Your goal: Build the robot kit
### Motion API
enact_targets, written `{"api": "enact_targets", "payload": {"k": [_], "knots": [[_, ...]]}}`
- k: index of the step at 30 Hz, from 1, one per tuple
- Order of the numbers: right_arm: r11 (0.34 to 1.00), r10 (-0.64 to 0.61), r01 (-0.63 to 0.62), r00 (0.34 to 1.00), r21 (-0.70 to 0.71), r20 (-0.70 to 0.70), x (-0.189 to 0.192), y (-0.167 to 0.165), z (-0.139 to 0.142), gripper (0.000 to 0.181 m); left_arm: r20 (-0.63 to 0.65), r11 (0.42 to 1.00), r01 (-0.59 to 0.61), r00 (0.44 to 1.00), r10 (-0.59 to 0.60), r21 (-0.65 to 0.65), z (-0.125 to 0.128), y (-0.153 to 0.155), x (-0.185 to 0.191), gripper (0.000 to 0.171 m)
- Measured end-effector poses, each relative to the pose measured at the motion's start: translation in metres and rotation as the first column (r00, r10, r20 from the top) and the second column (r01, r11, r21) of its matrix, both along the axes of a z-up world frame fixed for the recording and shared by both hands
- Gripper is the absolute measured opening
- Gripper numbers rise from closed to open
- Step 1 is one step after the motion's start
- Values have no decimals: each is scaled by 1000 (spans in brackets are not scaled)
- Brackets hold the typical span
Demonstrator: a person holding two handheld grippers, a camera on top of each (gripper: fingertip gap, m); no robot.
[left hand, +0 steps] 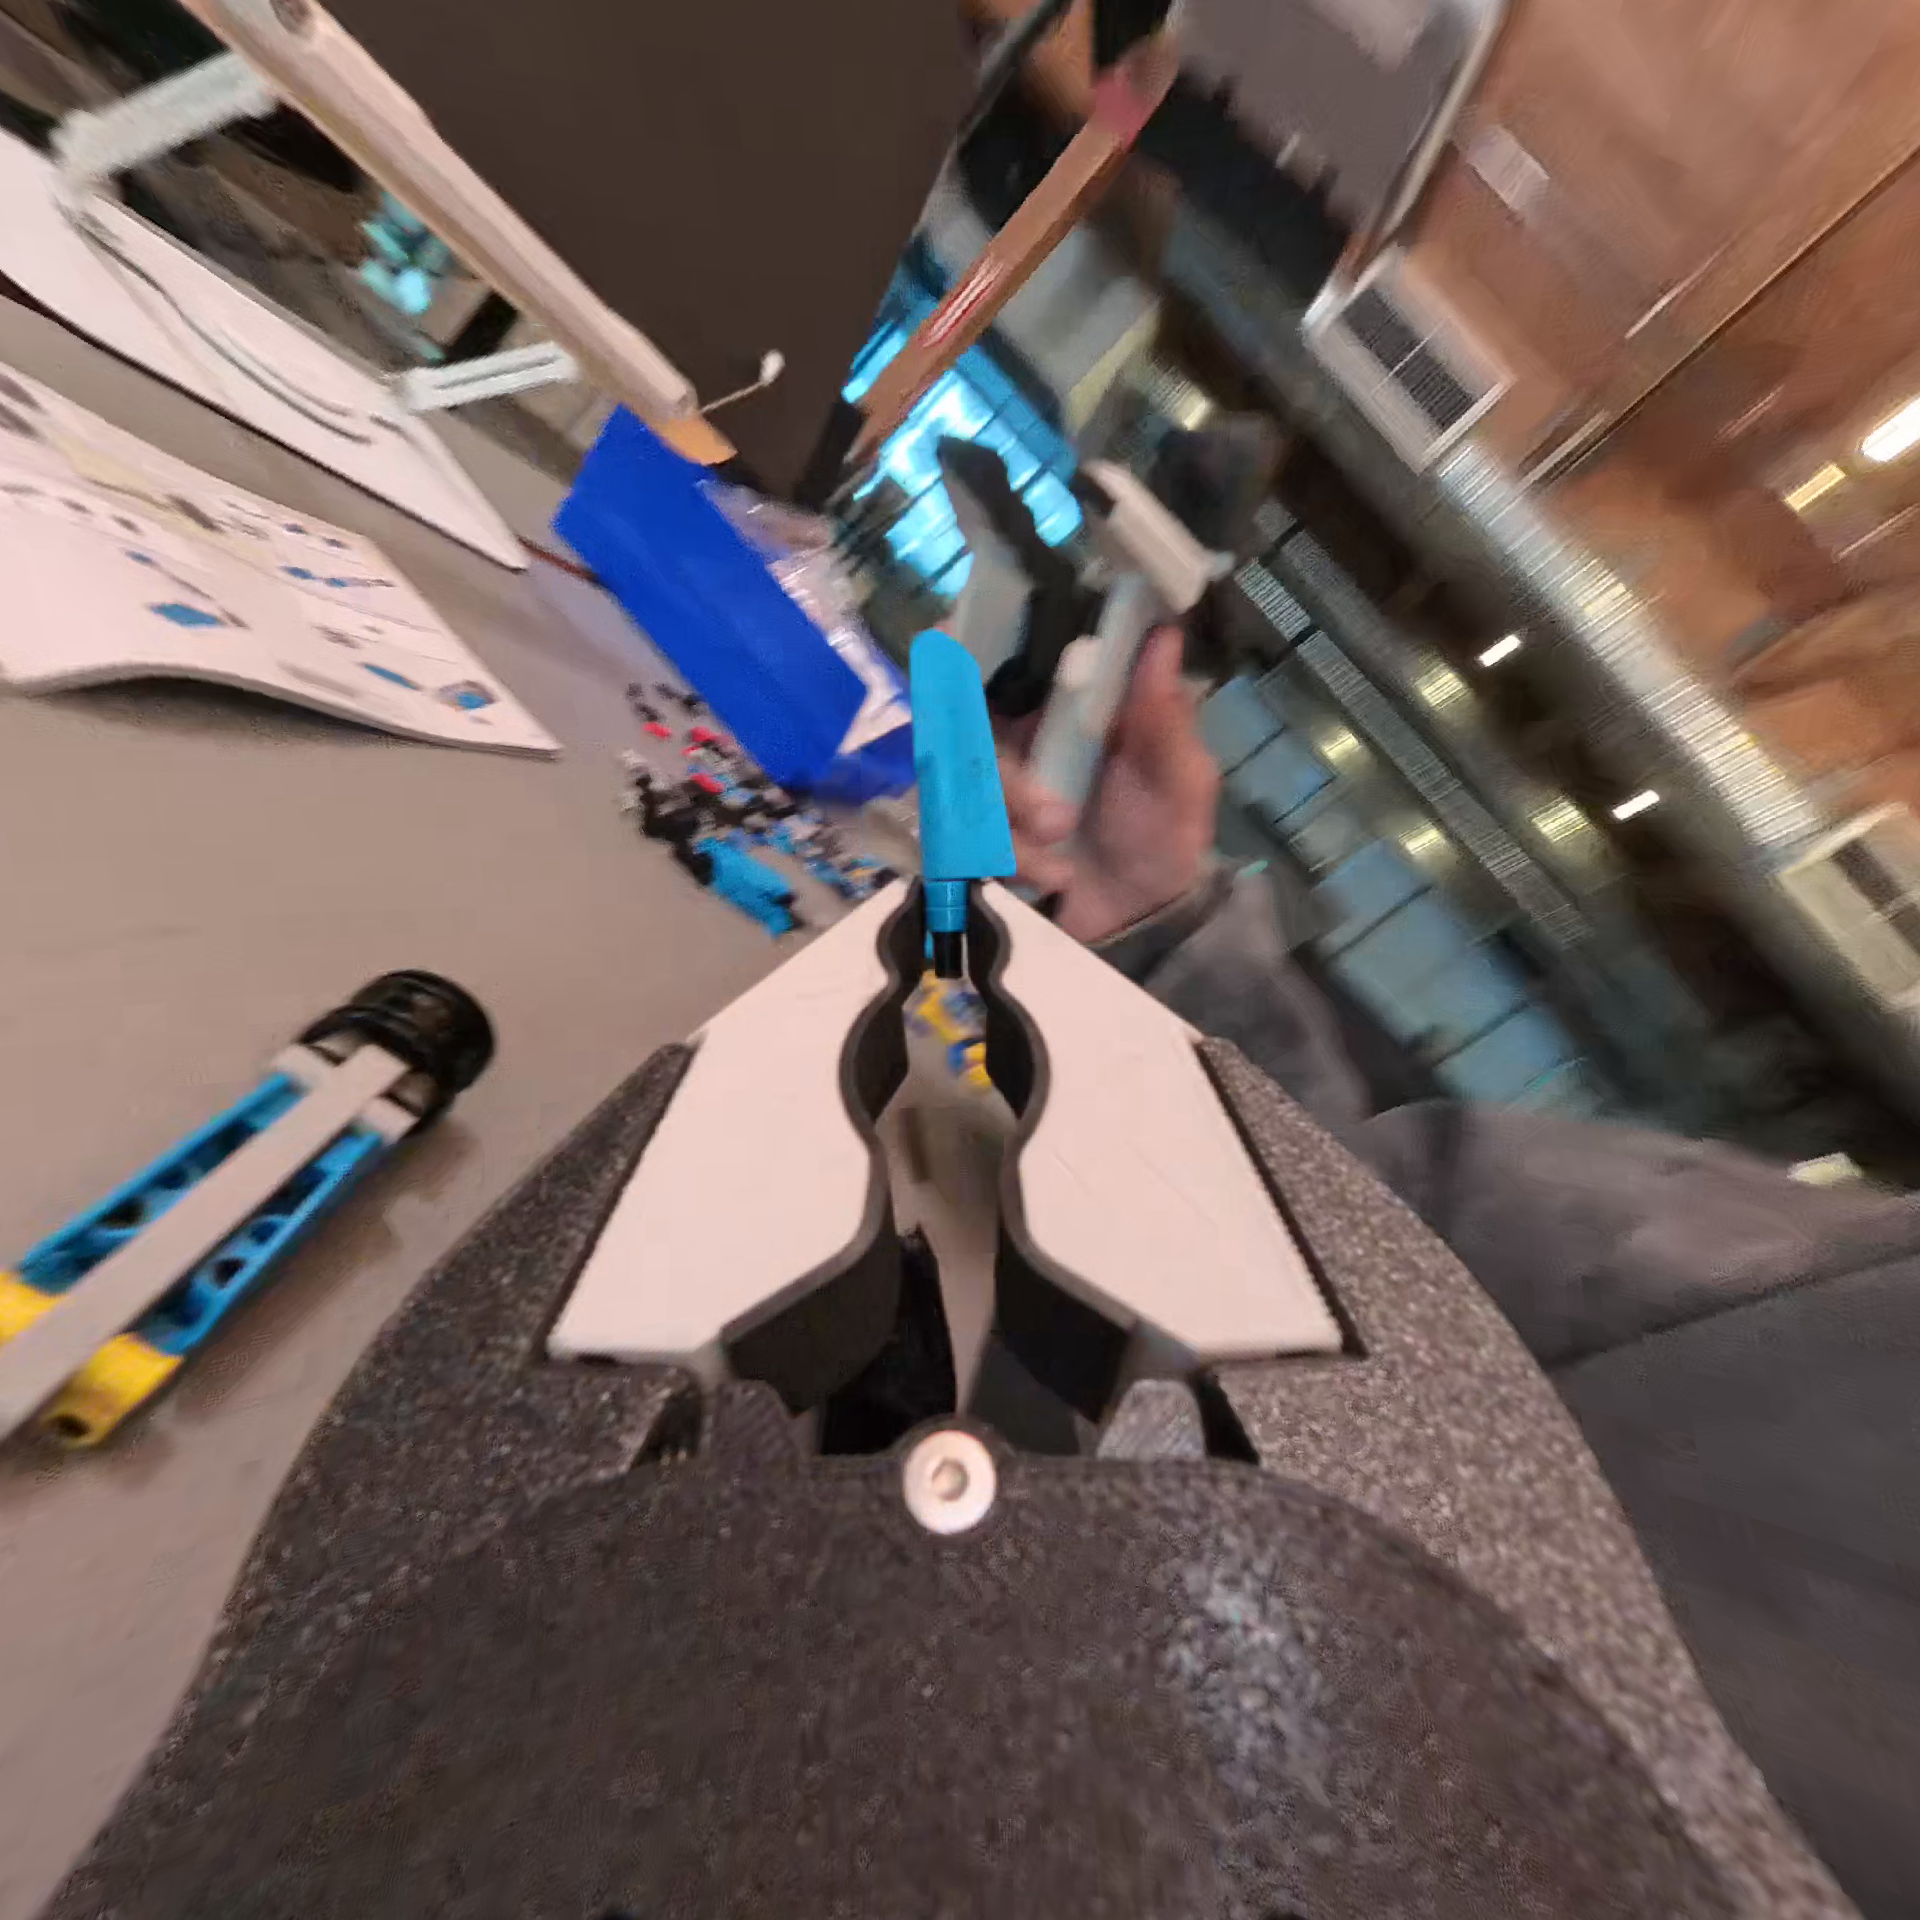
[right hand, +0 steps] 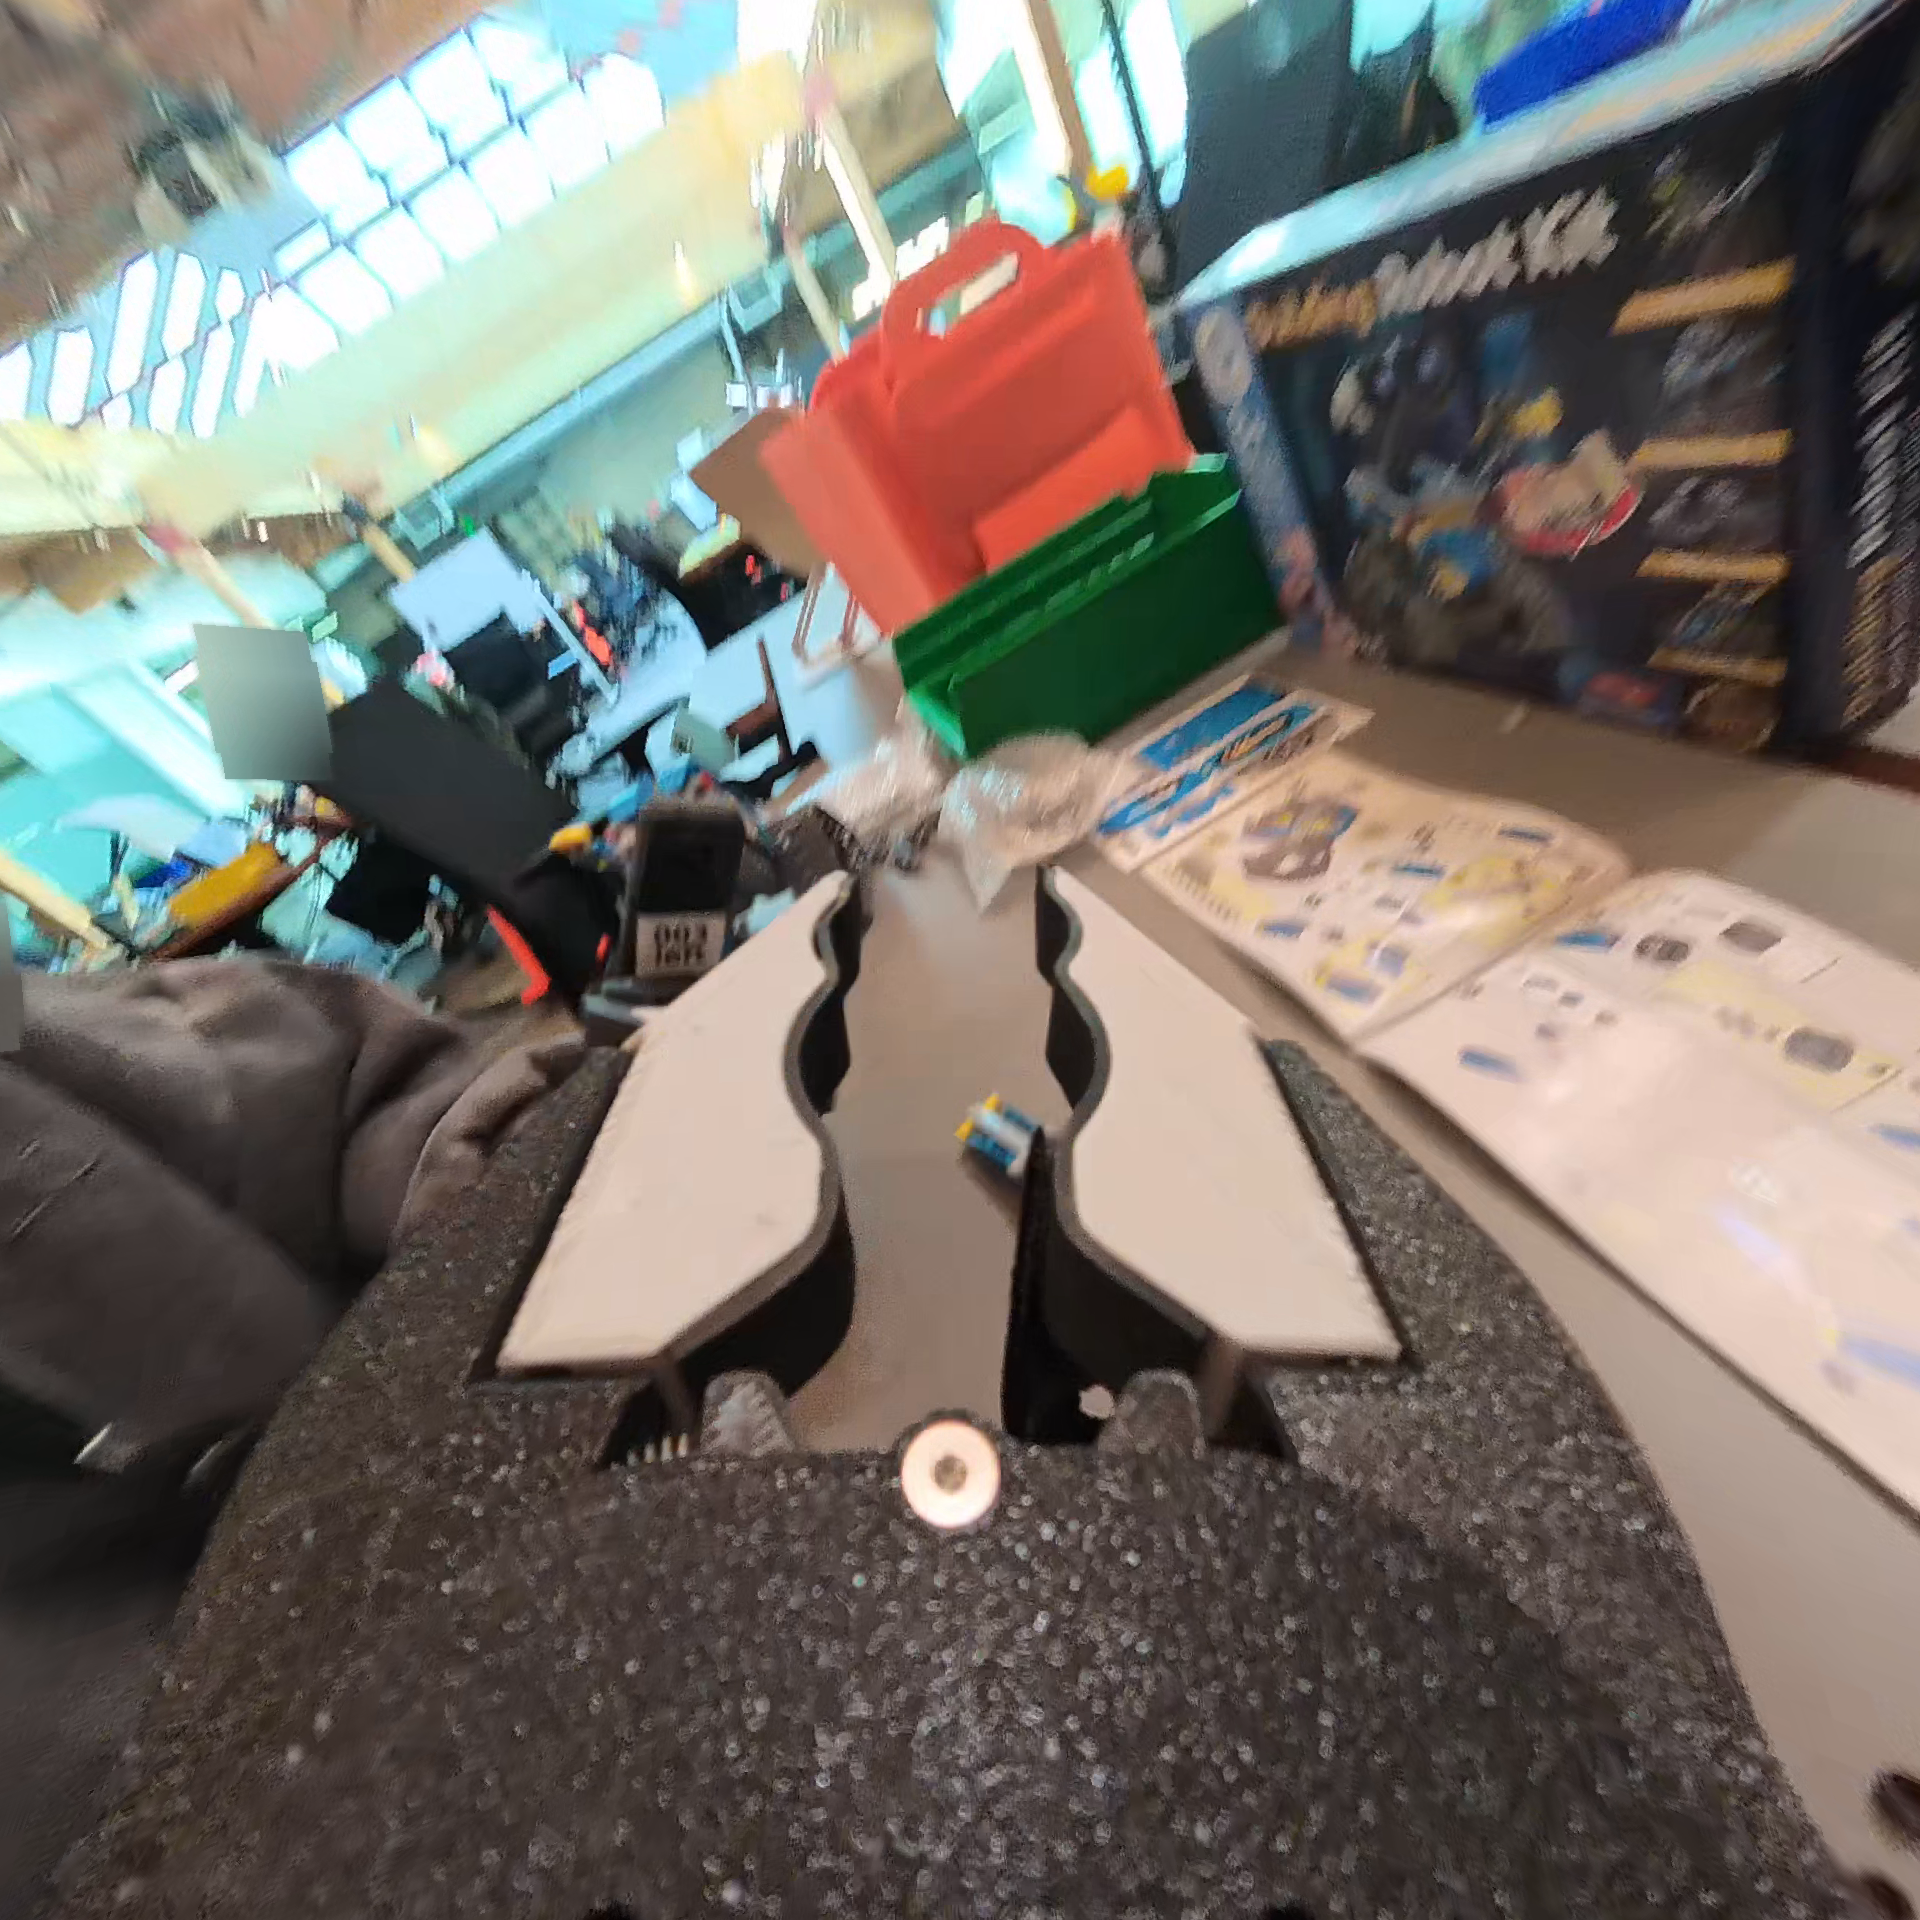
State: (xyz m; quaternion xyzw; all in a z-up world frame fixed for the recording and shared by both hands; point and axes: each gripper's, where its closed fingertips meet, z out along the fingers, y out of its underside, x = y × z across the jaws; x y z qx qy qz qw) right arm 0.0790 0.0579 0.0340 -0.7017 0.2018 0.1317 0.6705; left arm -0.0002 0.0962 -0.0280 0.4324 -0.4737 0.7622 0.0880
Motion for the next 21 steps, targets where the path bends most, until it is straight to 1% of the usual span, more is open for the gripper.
{"api": "enact_targets", "payload": {"k": [2, 4, 6, 7, 8, 9, 11, 13, 14, 16, 17, 18, 19, 20, 21], "knots": [[994, -59, 60, 998, 89, -8, 12, 6, -6, 33, -34, 988, 29, 999, -34, -149, 7, 8, 0, 6], [987, -76, 78, 997, 143, -23, 10, 13, -23, 34, -31, 970, 69, 996, -78, -233, 13, 10, -4, 6], [977, -116, 122, 992, 175, -43, 6, 15, -40, 33, -19, 961, 110, 993, -118, -255, 15, 9, -8, 6], [977, -115, 128, 990, 171, -86, 4, 17, -43, 37, -16, 962, 119, 992, -127, -247, 15, 8, -9, 6], [982, -86, 99, 993, 158, -85, -3, 19, -43, 40, -16, 965, 119, 992, -126, -236, 13, 7, -9, 6], [988, -90, 94, 995, 122, -37, -6, 21, -46, 39, -20, 968, 114, 992, -122, -223, 11, 7, -8, 6], [986, -163, 161, 984, 40, 70, 1, 20, -55, 35, -30, 972, 109, 993, -118, -207, 8, 6, -6, 6], [989, -145, 142, 985, 43, 90, -3, 21, -49, 36, -40, 973, 99, 993, -110, -206, 6, 7, -4, 6], [993, -112, 107, 989, 57, 92, -10, 23, -45, 38, -48, 976, 93, 993, -105, -199, 3, 7, -3, 5], [992, 27, -44, 989, 114, 146, -38, 27, -29, 45, -66, 978, 93, 992, -106, -185, -1, 6, -1, 6], [990, 92, -112, 974, 87, 205, -53, 31, -28, 50, -73, 977, 104, 990, -119, -186, -2, 4, -2, 6], [987, 144, -158, 944, 24, 298, -67, 35, -31, 57, -84, 975, 115, 988, -132, -188, -4, 2, -2, 5], [986, 169, -156, 898, -66, 405, -76, 38, -39, 60, -101, 973, 127, 984, -149, -193, -7, 1, -3, 5], [983, 168, -103, 850, -154, 499, -77, 40, -50, 61, -117, 968, 144, 978, -170, -204, -9, -1, -3, 5], [974, 172, -50, 800, -221, 575, -78, 43, -61, 67, -127, 962, 165, 973, -195, -217, -9, -3, -5, 5]]}}
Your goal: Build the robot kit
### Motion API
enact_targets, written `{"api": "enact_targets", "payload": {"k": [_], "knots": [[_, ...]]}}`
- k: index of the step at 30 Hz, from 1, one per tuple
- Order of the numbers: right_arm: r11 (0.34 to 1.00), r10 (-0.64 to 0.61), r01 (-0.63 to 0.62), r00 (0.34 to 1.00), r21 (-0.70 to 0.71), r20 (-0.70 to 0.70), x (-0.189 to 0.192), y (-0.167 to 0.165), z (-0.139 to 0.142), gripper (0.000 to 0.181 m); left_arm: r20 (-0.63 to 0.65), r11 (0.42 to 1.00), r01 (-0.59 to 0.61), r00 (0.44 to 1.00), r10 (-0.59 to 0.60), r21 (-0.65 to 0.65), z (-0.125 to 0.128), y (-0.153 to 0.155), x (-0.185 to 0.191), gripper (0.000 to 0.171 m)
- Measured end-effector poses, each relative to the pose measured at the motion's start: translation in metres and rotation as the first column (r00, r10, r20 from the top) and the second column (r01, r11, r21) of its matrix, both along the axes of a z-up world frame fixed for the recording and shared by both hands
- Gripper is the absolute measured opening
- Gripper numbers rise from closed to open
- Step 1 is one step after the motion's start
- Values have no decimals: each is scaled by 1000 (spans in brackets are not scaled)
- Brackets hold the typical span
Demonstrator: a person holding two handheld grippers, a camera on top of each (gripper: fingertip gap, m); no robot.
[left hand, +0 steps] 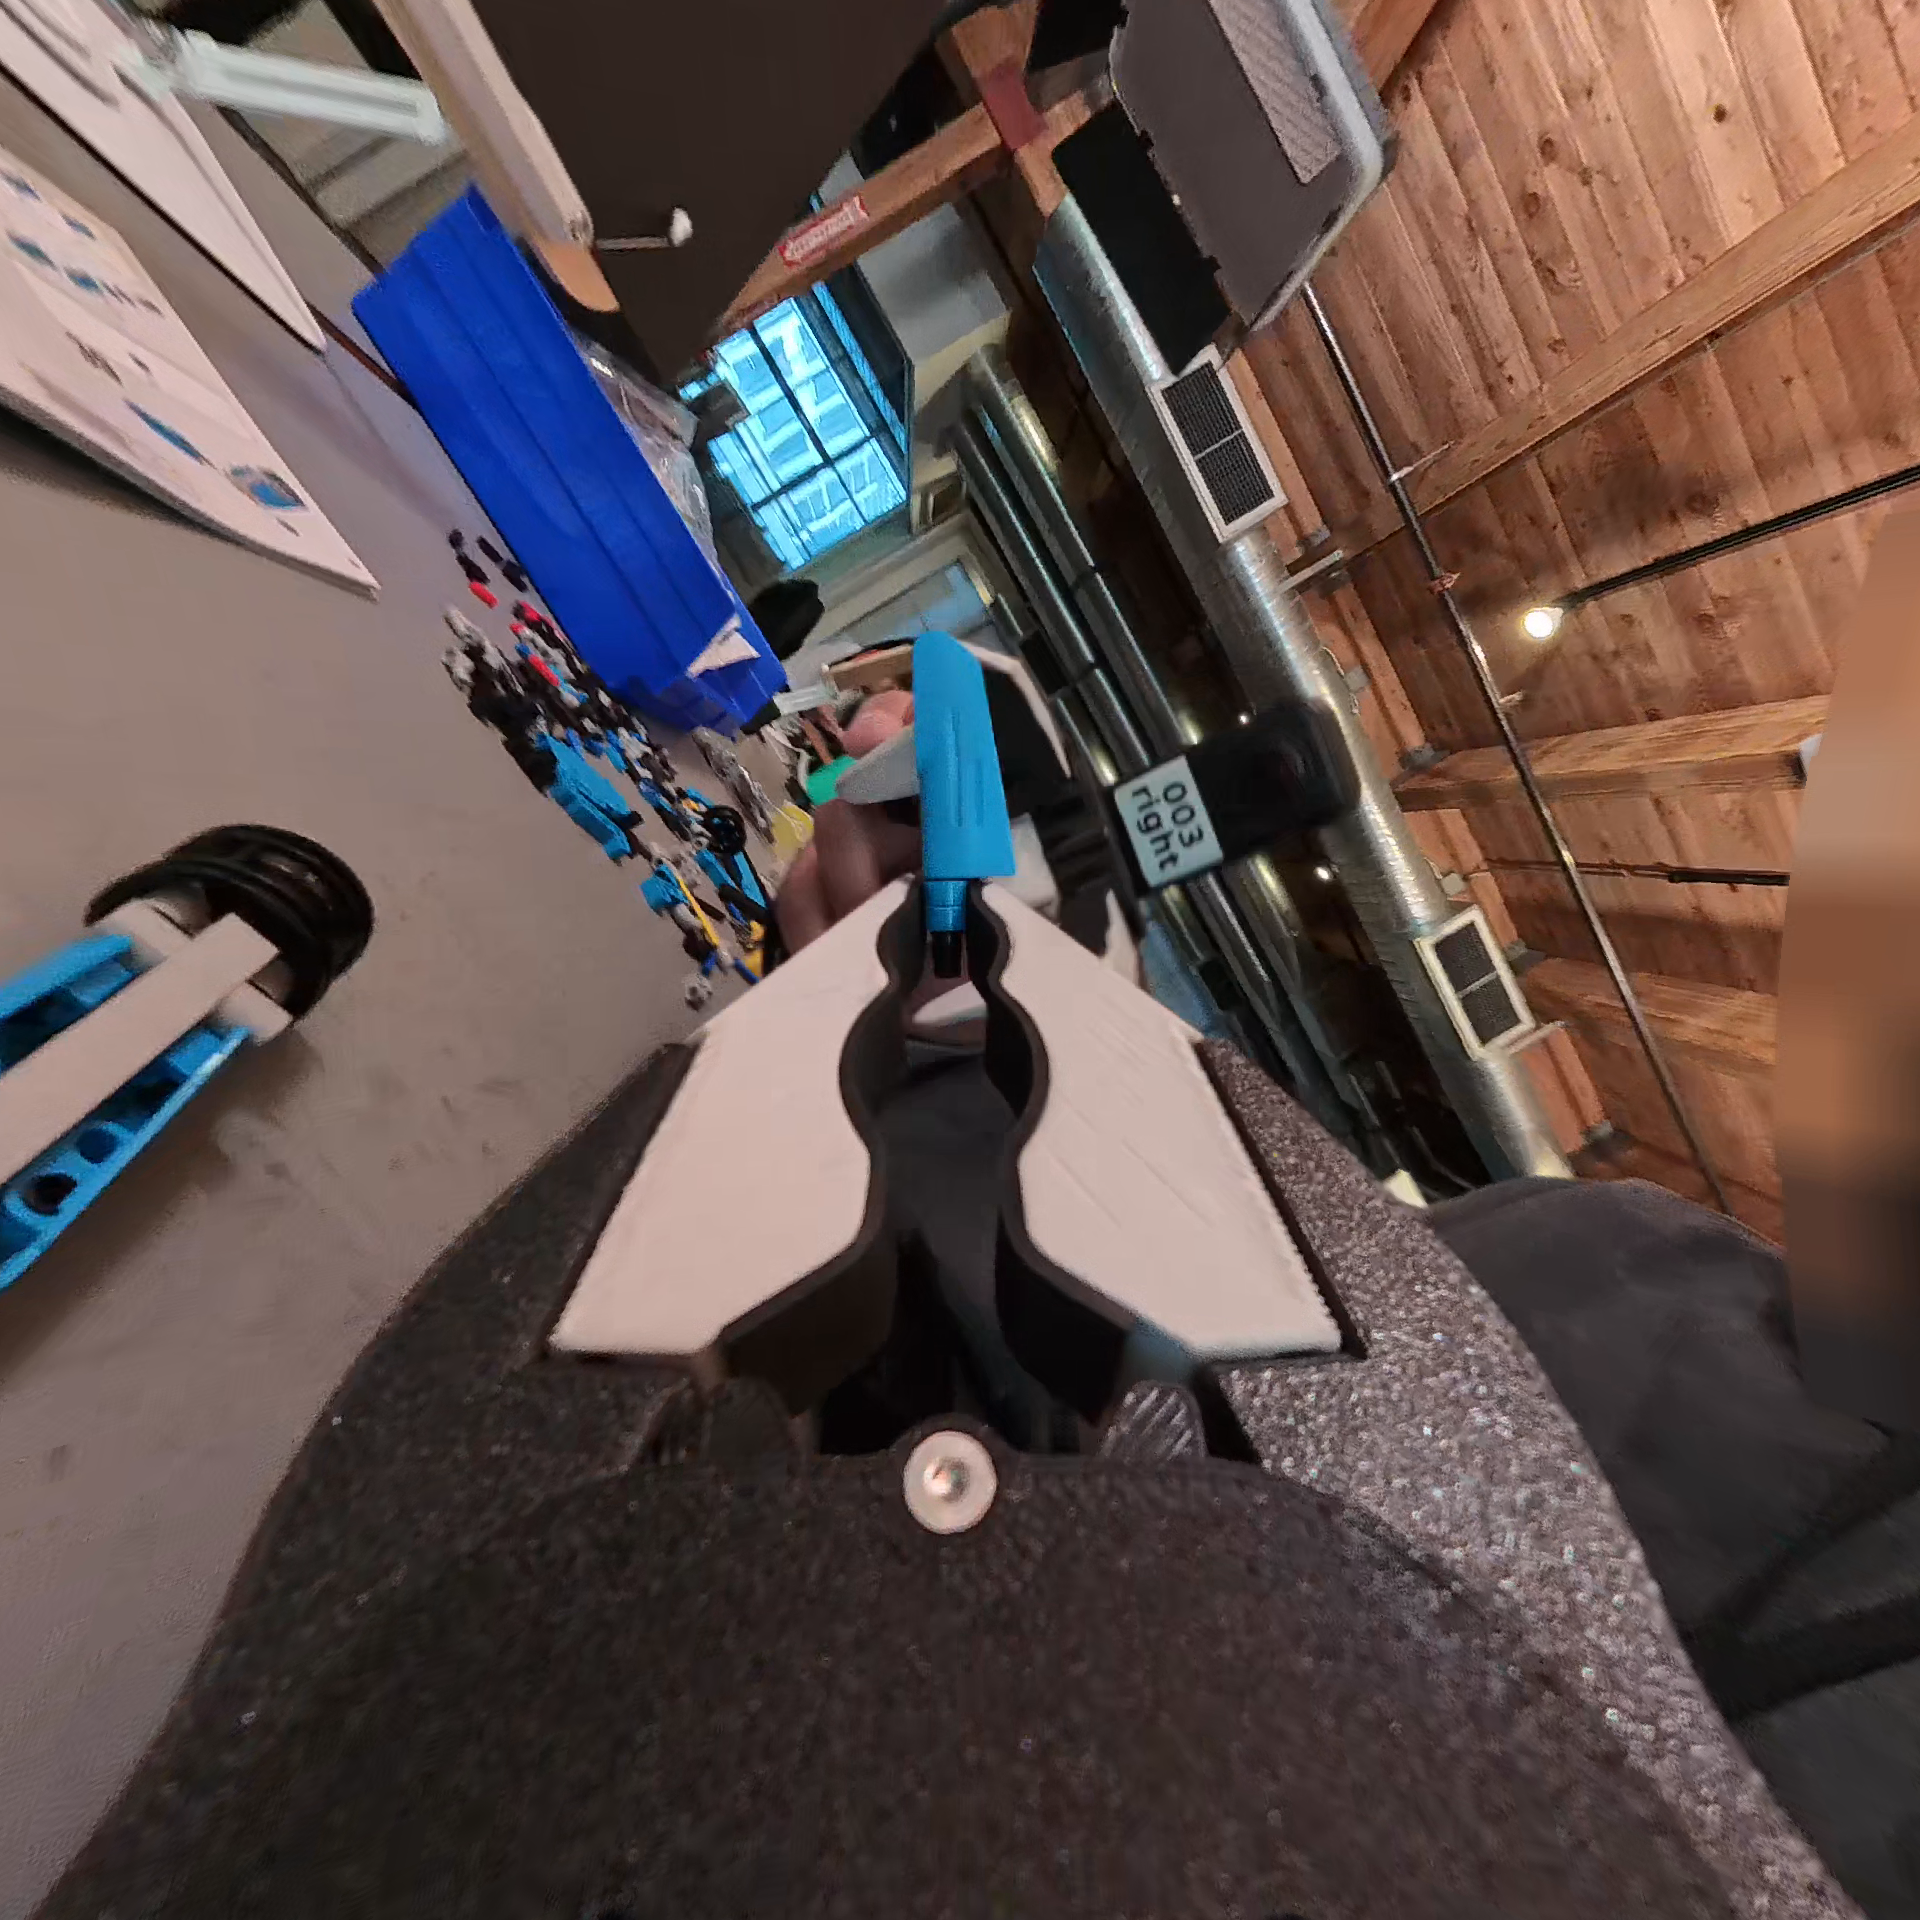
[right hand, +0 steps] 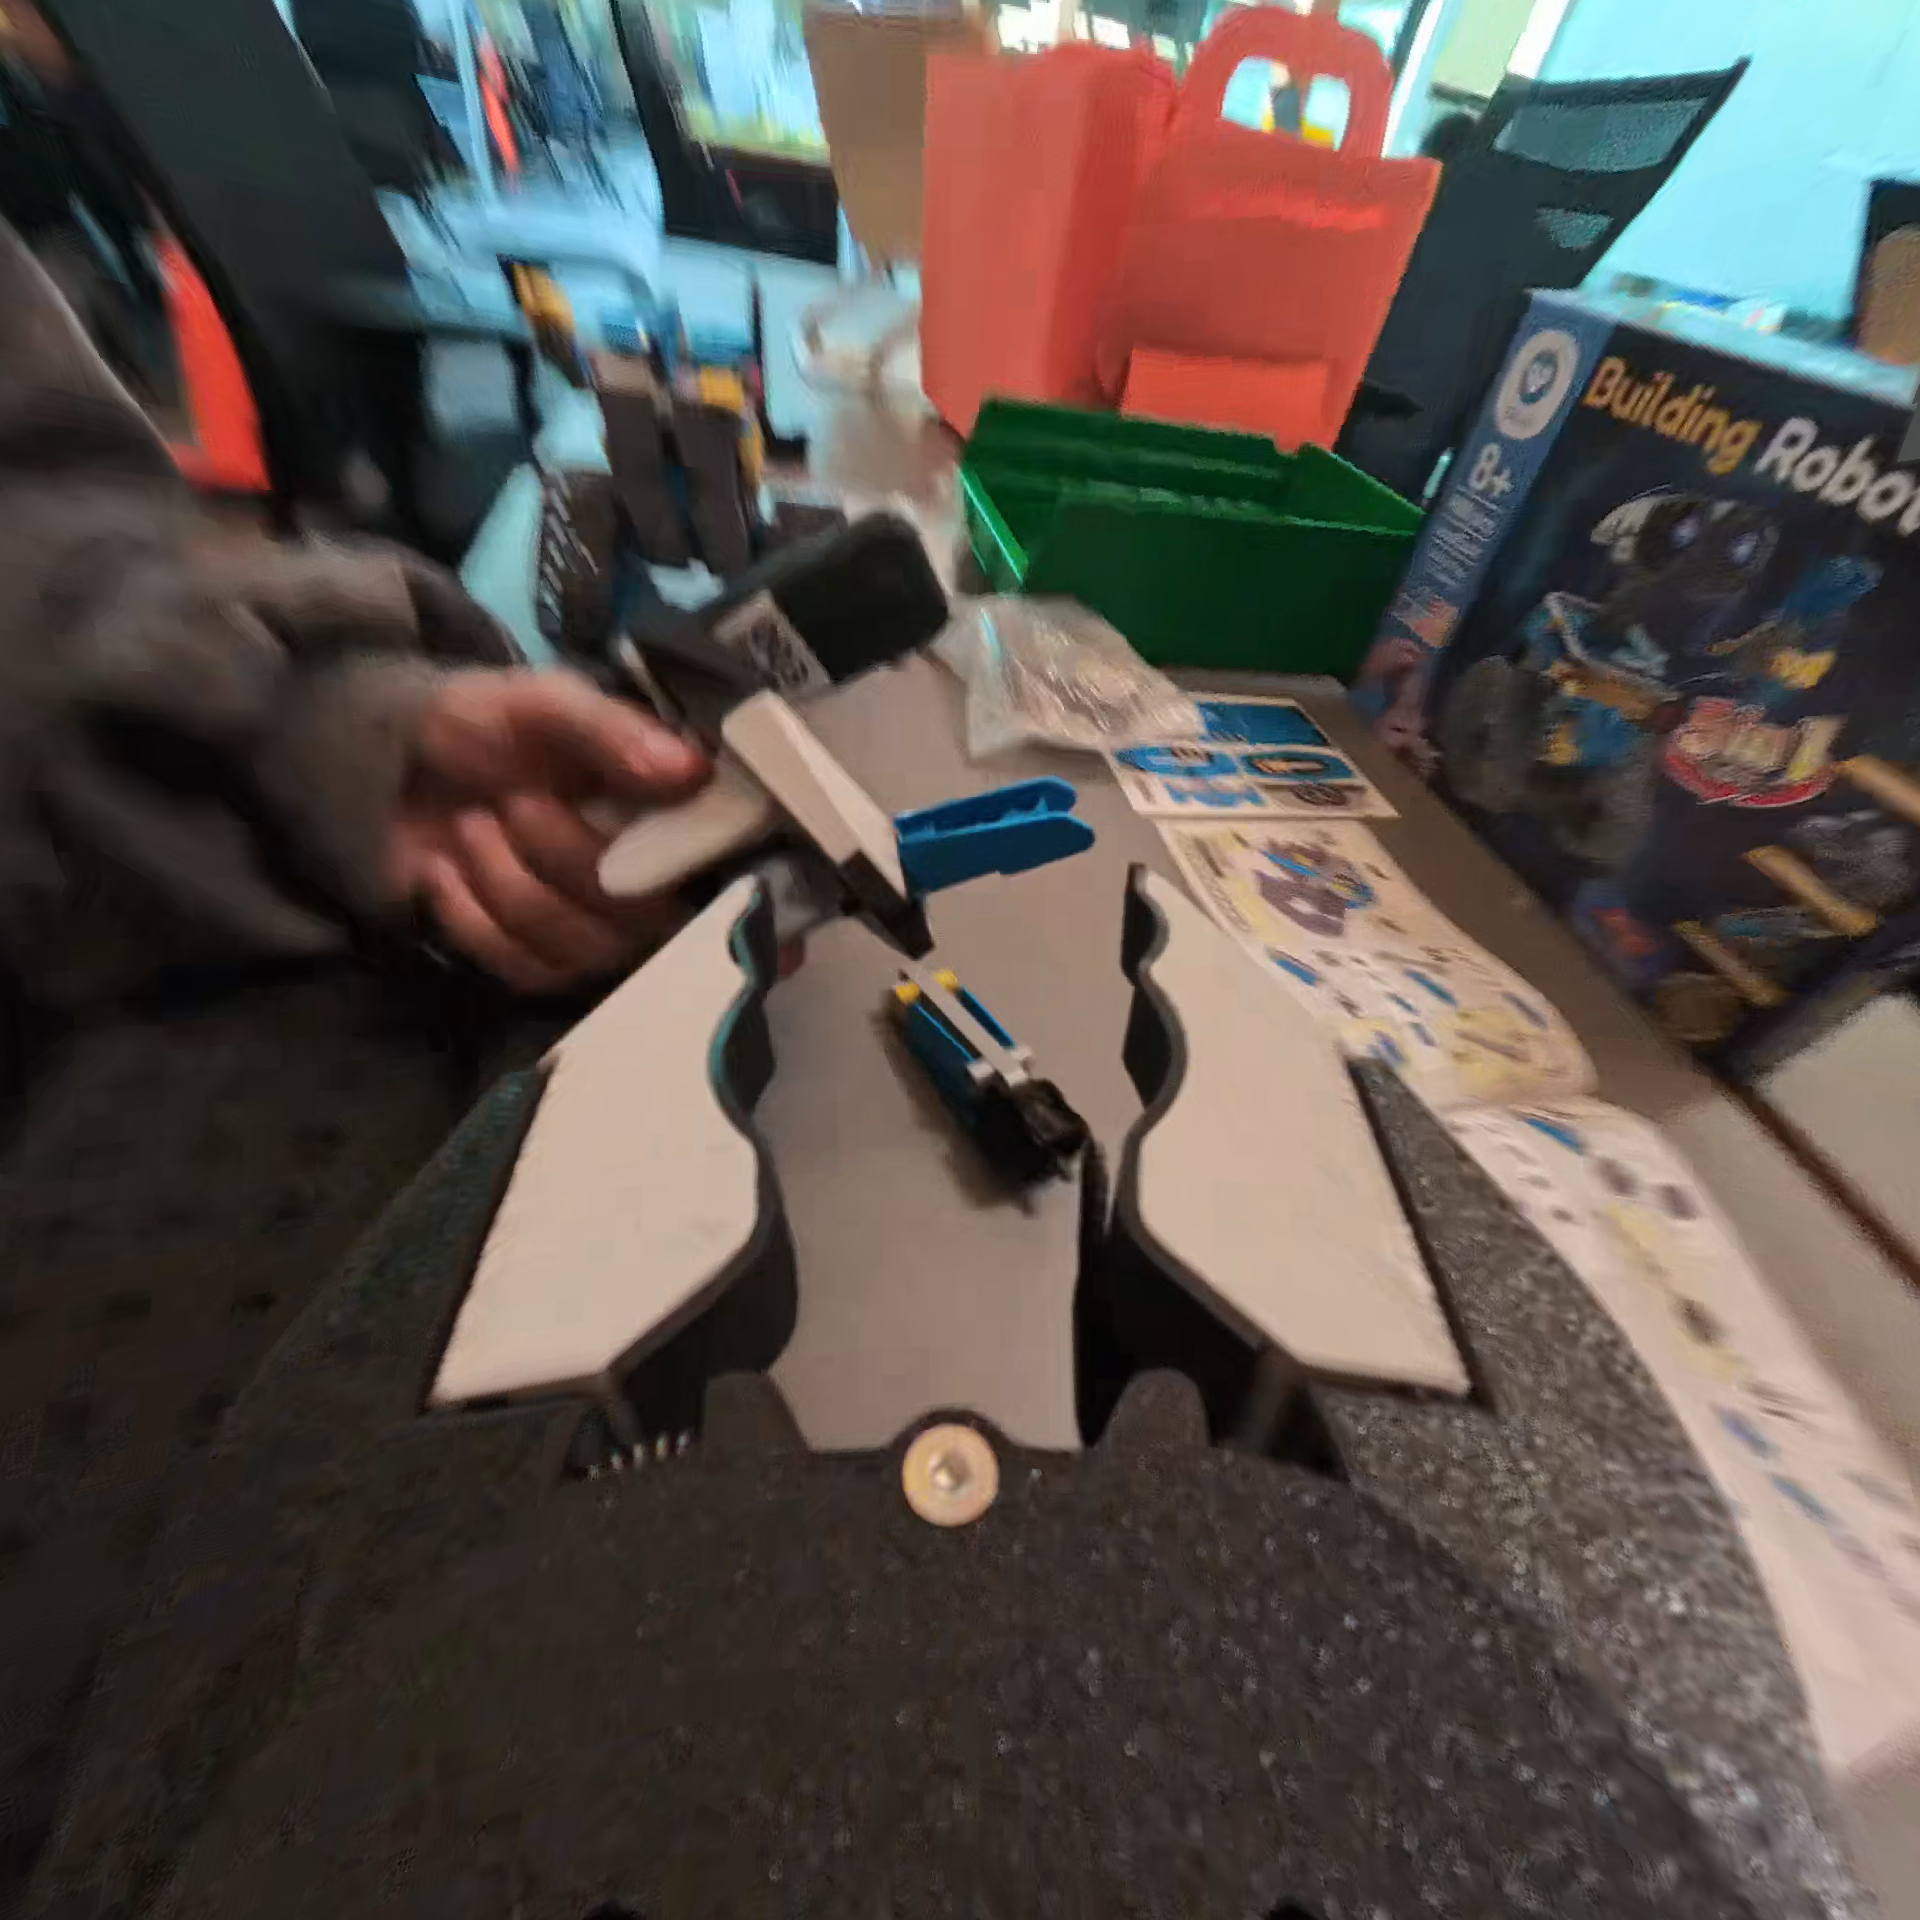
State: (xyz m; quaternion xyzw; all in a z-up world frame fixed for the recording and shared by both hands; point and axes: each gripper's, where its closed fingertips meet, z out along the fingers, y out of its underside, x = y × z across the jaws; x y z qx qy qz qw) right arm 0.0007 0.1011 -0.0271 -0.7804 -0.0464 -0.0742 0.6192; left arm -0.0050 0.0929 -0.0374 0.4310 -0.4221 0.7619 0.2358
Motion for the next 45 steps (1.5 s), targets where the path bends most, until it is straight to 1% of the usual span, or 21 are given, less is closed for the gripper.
{"api": "enact_targets", "payload": {"k": [2, 3, 5, 7, 12, 15, 16, 17, 18, 19, 20, 21, 23, 24, 27, 29, 32, 34, 37, 40, 45], "knots": [[995, -49, 61, 987, -78, 150, 0, 7, -18, 69, -19, 999, 43, 999, -43, -10, -2, -4, -3, 5], [992, -58, 77, 982, -96, 182, -1, 11, -24, 72, -29, 998, 62, 998, -62, -5, -4, -7, -4, 5], [989, -71, 95, 976, -111, 204, -1, 15, -29, 71, -40, 995, 94, 995, -95, -18, -4, -9, -7, 6], [989, -75, 99, 976, -108, 206, 1, 13, -29, 57, -43, 992, 126, 991, -127, -20, -5, -11, -11, 5], [992, -73, 93, 976, -89, 204, -1, 14, -28, 58, -47, 991, 134, 990, -132, 33, -10, -5, -12, 5], [995, -62, 67, 996, -76, 67, 3, 6, -26, 52, -70, 991, 107, 992, -102, 83, -19, 3, -6, 5], [997, -61, 59, 997, -44, -46, 8, 3, -22, 54, -56, 987, 117, 992, -111, 107, -19, 3, -8, 5], [1000, -26, 26, 979, -3, -204, 10, 2, -17, 56, -34, 981, 131, 991, -127, 143, -20, 1, -11, 5], [998, 52, -33, 925, 57, -377, 7, 2, -11, 56, -14, 972, 136, 991, -136, 192, -22, -1, -13, 5], [989, 138, -87, 843, 122, -519, 2, 3, -5, 56, 6, 964, 145, 989, -150, 222, -23, -4, -16, 5], [981, 187, -119, 770, 151, -610, -1, 5, -4, 57, 23, 962, 159, 985, -168, 224, -21, -6, -19, 5], [982, 191, -132, 735, 139, -650, -2, 7, -9, 54, 29, 959, 169, 983, -180, 226, -20, -8, -21, 5], [982, 189, -159, 717, 106, -671, -8, 11, -18, 25, 28, 956, 169, 983, -181, 238, -21, -9, -21, 5], [979, 201, -167, 704, 116, -681, -11, 12, -17, 19, 35, 956, 170, 982, -184, 237, -20, -9, -22, 6], [976, 213, -171, 660, 131, -721, -8, 11, -15, 14, 43, 967, 107, 992, -120, 233, -18, -2, -14, 8], [982, 188, -125, 631, 140, -753, 2, 9, -16, 12, 31, 981, 51, 998, -57, 189, -15, 11, -4, 9], [981, 193, -108, 545, 161, -816, 5, 11, -19, 12, 67, 973, 22, 997, -38, 232, -17, 14, -3, 7], [977, 214, -130, 543, 171, -812, 2, 10, -17, 12, 55, 978, 45, 997, -57, 202, -16, 14, -5, 6], [978, 195, -180, 604, 107, -773, -6, 10, -27, 12, -12, 986, 77, 997, -76, 145, -20, 17, -3, 5], [973, 203, -212, 569, 96, -797, -9, 6, -31, 11, 2, 978, 79, 997, -81, 194, -23, 13, -5, 5], [970, 196, -231, 565, 74, -801, -12, 4, -34, 10, 20, 965, 93, 995, -100, 245, -27, 7, -9, 5]]}}
